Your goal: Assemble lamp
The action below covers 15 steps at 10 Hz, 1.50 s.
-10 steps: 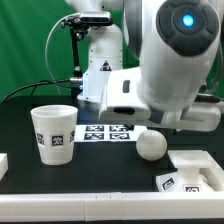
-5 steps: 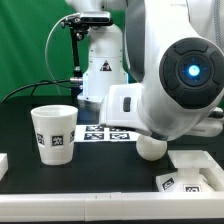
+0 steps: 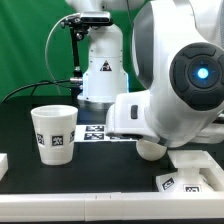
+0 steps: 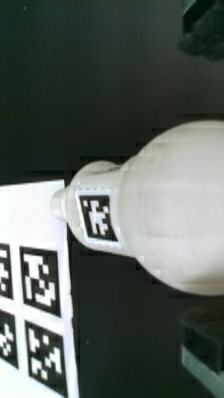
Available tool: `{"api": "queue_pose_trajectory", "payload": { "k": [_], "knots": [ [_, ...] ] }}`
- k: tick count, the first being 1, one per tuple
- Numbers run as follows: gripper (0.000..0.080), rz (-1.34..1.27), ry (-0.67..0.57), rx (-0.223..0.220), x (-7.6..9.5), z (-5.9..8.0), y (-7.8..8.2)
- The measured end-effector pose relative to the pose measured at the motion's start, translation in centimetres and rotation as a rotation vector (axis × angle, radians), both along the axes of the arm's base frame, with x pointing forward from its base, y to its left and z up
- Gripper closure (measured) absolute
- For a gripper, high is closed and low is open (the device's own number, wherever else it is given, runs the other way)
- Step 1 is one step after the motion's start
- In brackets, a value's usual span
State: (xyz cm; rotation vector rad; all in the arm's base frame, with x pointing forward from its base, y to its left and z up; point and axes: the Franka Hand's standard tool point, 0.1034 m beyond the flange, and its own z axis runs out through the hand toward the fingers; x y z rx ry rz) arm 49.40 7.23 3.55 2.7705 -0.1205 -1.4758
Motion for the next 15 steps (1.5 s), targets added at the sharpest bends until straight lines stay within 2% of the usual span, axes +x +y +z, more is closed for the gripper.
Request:
{"api": "queue_pose_trajectory", "payload": {
  "k": [4, 7, 8, 12, 13, 15],
  "knots": [
    [0.01, 0.008, -0.002, 0.012, -0.9, -1.2, 0.0],
    [0.01, 0.012, -0.003, 0.023, -0.8, -1.2, -0.3],
    [0.0226, 0.012, -0.002, 0.024, -0.8, -1.2, -0.3],
    [0.0233, 0.012, -0.002, 0.024, -0.8, -1.2, -0.3],
    [0.0233, 0.013, -0.01, 0.025, -0.5, -1.0, -0.2],
    [0.0232, 0.015, -0.033, 0.03, 0.4, 1.5, 0.0]
  ]
}}
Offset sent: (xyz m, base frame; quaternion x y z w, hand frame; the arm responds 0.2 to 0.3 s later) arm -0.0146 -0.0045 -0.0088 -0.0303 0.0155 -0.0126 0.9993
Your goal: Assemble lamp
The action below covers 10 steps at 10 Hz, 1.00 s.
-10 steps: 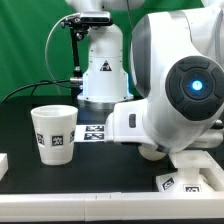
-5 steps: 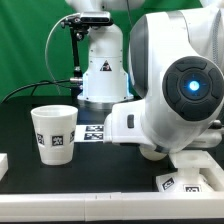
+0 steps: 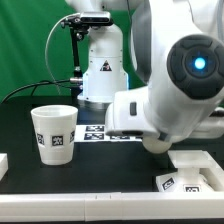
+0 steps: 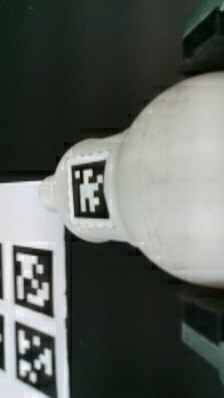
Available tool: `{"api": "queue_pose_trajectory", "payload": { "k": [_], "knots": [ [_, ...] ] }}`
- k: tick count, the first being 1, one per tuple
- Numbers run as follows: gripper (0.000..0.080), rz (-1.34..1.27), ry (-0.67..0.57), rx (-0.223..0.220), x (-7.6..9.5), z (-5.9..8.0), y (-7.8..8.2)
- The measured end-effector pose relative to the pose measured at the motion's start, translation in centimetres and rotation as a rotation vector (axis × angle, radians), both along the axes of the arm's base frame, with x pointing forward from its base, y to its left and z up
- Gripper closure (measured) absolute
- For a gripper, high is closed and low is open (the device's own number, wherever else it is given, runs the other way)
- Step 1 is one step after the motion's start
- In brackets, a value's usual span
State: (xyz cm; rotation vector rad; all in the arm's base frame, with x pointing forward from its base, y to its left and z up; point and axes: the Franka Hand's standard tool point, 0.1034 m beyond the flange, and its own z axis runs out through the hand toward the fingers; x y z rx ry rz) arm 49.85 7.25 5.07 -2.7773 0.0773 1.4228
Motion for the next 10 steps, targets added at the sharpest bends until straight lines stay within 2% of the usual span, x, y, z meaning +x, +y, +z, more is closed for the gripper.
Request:
{"api": "queue_pose_trajectory", "payload": {
  "k": [1, 2, 3, 4, 5, 6, 7, 8, 10],
  "knots": [
    [0.0231, 0.0, -0.03, 0.002, 0.8, 1.5, 0.0],
    [0.0231, -0.004, -0.121, 0.004, 2.2, 3.1, 0.2],
    [0.0231, 0.006, -0.169, 0.003, 2.5, 4.4, 0.6],
    [0.0229, 0.022, -0.232, 0.003, 3.1, 4.7, 1.3],
    [0.0229, 0.015, -0.341, 0.004, 3.9, 4.4, 1.4],
    [0.0229, 0.012, -0.392, 0.004, 3.7, 4.5, 1.4],
    [0.0229, 0.008, -0.466, 0.006, 4.3, 4.8, 1.5],
    [0.0229, 0.023, -0.508, 0.027, 5.2, 6.8, 1.2],
    [0.0229, 0.048, -0.644, 0.06, 8.4, 11.3, 0.4]
  ]
}}
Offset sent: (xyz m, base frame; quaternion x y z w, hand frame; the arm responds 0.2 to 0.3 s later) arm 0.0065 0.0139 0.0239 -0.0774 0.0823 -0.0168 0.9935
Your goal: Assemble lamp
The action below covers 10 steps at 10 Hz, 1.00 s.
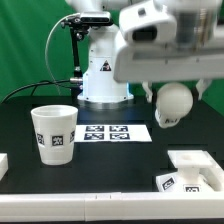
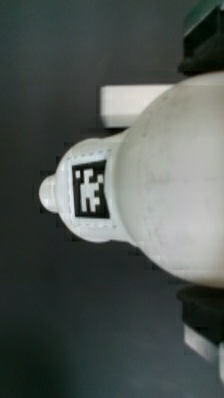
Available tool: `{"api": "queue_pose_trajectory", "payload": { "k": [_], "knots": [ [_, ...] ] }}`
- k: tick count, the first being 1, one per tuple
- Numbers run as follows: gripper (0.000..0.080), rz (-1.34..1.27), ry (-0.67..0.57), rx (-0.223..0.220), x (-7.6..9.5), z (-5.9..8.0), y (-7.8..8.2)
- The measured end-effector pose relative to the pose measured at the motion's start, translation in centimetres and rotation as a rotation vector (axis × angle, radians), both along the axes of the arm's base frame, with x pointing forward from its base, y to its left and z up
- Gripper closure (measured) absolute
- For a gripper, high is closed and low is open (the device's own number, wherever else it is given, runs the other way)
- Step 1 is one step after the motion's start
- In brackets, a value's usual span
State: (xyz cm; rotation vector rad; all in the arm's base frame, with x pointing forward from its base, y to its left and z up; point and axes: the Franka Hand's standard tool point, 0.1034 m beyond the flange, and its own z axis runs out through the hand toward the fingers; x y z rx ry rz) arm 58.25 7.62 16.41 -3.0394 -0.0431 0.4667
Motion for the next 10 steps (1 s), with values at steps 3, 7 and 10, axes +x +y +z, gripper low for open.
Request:
{"api": "queue_pose_trajectory", "payload": {
  "k": [3, 7, 10],
  "knots": [
    [0.0229, -0.019, -0.2, 0.0, 0.8, 0.7, 1.1],
    [0.0229, -0.016, -0.498, 0.01, 2.8, 1.1, 1.0],
    [0.0229, 0.014, -0.631, 0.006, 2.8, 0.9, 1.3]
  ]
}}
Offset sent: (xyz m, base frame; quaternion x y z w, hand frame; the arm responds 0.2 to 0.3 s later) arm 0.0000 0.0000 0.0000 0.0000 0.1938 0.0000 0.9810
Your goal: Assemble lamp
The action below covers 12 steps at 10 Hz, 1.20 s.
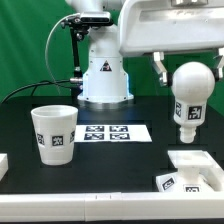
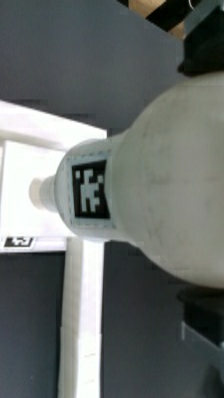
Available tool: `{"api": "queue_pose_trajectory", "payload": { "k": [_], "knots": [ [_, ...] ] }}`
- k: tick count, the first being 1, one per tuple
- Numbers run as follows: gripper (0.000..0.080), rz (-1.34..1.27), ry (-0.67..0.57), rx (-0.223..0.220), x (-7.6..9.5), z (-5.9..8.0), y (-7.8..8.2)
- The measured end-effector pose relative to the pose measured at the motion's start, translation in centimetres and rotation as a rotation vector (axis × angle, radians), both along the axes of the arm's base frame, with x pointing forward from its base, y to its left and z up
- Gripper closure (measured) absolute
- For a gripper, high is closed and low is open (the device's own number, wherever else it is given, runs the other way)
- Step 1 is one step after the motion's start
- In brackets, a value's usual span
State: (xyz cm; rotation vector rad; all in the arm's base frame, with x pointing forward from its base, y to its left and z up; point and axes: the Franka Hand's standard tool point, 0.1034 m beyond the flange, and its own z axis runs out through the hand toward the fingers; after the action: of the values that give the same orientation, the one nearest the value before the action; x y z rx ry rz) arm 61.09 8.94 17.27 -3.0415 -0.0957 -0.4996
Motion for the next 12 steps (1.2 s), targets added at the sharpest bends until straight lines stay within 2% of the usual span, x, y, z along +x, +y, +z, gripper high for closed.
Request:
{"api": "queue_pose_trajectory", "payload": {
  "k": [3, 5, 10, 12],
  "knots": [
    [0.0229, 0.004, 0.0, -0.001, 0.0, -0.3, 0.2],
    [0.0229, 0.022, 0.001, -0.003, -0.1, -0.9, 1.2],
    [0.0229, 0.038, -0.002, -0.018, 0.5, -1.6, -0.2],
    [0.0229, 0.035, -0.001, -0.015, 0.6, -2.1, 0.0]
  ]
}}
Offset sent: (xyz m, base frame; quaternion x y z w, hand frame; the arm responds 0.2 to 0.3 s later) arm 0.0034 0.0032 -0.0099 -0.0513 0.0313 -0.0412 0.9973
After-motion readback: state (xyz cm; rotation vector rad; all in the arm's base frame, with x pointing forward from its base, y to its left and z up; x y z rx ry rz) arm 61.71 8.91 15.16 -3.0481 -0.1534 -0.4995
